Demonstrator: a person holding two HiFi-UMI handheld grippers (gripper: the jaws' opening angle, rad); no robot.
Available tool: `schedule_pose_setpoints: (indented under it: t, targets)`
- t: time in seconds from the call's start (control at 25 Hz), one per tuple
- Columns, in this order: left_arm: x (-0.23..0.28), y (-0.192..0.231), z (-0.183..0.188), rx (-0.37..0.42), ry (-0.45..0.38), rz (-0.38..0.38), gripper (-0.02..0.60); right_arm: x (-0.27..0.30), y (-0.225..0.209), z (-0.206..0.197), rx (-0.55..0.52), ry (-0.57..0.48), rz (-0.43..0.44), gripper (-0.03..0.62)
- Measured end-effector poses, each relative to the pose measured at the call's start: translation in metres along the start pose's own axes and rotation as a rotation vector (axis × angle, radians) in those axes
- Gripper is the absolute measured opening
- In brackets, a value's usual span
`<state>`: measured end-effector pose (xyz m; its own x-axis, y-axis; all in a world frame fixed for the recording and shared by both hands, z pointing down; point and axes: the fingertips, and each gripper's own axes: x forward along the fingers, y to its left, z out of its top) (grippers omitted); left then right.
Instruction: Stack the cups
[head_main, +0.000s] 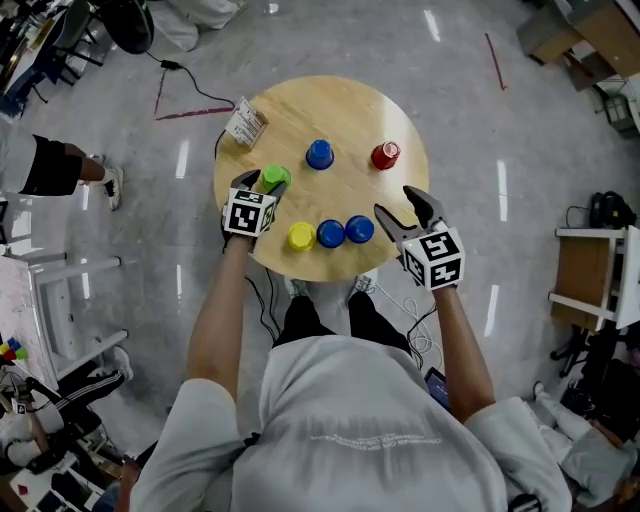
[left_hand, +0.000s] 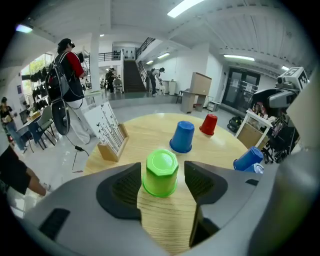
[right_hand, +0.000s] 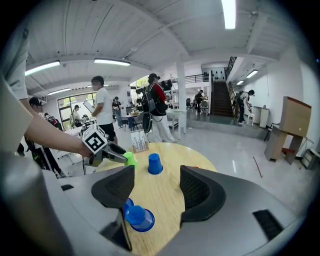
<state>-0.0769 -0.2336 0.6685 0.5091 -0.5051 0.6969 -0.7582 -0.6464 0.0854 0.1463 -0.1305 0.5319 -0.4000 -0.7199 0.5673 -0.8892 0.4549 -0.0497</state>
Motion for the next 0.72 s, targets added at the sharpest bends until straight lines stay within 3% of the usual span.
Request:
schedule_pose_setpoints:
  t: [0.2, 0.44, 0.72]
  targets:
    - [0.017, 0.004, -0.006, 0.016, 0.030, 0.010, 0.271, -0.007, -0.007, -0.004, 0.005, 0.005, -0.023, 0.308]
    - [0.005, 0.000, 0.006, 0.033, 0.002, 0.013, 0.241, -0.012, -0.011, -0.004, -0.003, -0.007, -0.025, 0.308]
    - [-0.061, -0.069, 0.051, 0.106, -0.134, -0.136, 0.241, -0.019, -0.020, 0.003, -0.030, -0.032, -0.002, 0.308]
